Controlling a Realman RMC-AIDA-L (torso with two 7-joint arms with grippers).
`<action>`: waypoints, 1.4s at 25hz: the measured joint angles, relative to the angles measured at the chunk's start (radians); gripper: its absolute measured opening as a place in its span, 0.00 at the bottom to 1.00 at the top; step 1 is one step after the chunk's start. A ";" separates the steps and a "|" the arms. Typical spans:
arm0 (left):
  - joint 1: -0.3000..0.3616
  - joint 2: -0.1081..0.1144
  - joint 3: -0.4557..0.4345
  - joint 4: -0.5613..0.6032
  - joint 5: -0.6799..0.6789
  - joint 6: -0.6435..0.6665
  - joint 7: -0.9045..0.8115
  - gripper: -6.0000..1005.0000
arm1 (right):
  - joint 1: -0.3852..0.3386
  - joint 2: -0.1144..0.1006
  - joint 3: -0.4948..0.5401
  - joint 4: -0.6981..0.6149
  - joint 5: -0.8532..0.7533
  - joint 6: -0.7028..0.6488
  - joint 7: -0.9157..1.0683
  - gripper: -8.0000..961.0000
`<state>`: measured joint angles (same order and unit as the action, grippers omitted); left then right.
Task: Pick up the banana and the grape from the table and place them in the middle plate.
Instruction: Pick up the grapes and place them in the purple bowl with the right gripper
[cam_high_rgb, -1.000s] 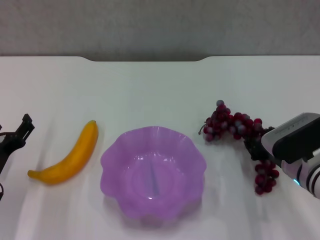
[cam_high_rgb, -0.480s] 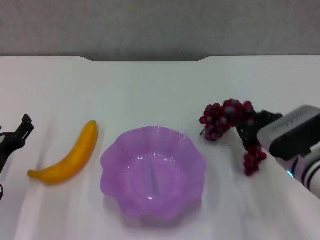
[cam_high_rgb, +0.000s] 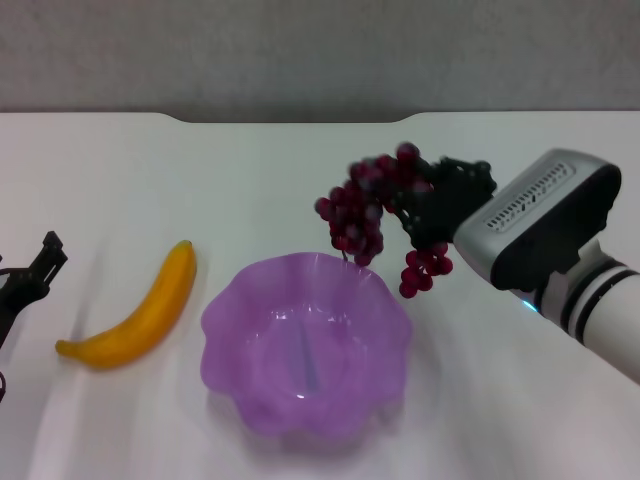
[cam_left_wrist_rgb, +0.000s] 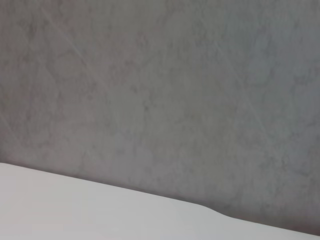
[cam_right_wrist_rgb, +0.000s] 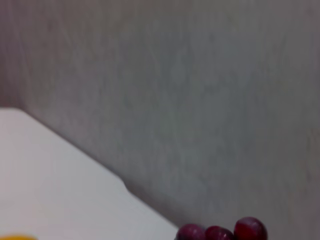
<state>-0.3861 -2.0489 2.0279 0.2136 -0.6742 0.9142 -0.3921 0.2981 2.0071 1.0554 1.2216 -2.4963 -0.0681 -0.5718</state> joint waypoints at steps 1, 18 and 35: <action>0.000 0.000 0.000 -0.002 0.001 0.000 0.000 0.89 | -0.003 0.000 -0.003 0.018 -0.003 0.001 0.000 0.35; -0.005 -0.001 0.000 0.000 0.002 0.000 0.002 0.89 | 0.038 0.001 -0.160 0.071 0.001 -0.006 0.003 0.32; -0.007 -0.002 0.000 0.002 -0.002 0.000 -0.002 0.89 | 0.053 0.007 -0.276 -0.143 0.050 -0.205 0.047 0.29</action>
<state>-0.3927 -2.0510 2.0278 0.2155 -0.6763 0.9142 -0.3942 0.3510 2.0142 0.7790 1.0787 -2.4466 -0.2732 -0.5251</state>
